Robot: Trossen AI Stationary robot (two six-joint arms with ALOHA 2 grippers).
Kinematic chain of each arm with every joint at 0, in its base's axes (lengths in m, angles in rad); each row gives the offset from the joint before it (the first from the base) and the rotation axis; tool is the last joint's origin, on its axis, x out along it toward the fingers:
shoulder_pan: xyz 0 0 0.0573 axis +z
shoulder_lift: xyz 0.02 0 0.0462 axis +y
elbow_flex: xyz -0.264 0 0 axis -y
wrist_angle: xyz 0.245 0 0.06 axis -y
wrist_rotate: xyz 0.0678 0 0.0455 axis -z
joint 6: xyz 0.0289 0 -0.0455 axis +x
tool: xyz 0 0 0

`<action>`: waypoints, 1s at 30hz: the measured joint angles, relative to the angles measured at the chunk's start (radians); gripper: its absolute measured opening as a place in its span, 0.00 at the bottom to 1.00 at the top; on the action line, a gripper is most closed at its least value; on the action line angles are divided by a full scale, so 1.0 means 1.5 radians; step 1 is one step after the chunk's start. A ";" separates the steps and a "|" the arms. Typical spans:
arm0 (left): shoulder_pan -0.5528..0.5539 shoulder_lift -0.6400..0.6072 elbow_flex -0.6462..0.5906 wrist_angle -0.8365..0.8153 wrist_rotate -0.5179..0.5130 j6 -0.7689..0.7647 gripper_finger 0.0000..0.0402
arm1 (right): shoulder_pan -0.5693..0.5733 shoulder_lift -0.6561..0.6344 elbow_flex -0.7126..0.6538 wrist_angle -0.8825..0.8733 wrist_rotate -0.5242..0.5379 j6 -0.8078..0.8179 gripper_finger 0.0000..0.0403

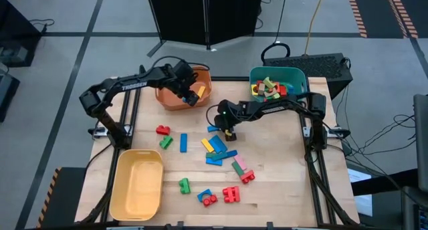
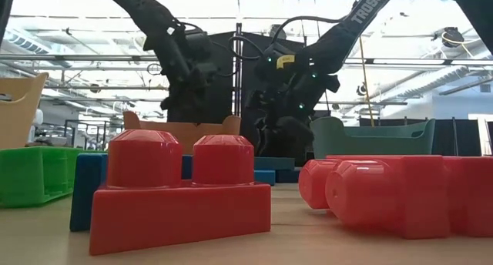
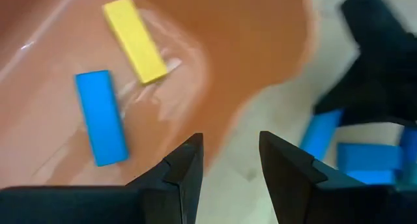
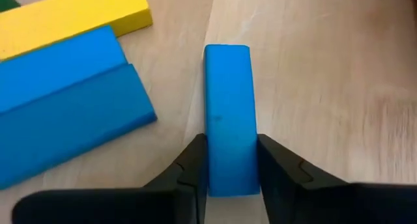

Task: Sort blocks by size
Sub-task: Put the blue rectangular block into the orange bin

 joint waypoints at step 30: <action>-0.064 -0.085 0.001 0.120 0.170 -0.329 0.36 | -0.004 -0.183 -0.001 0.085 0.182 -0.005 0.26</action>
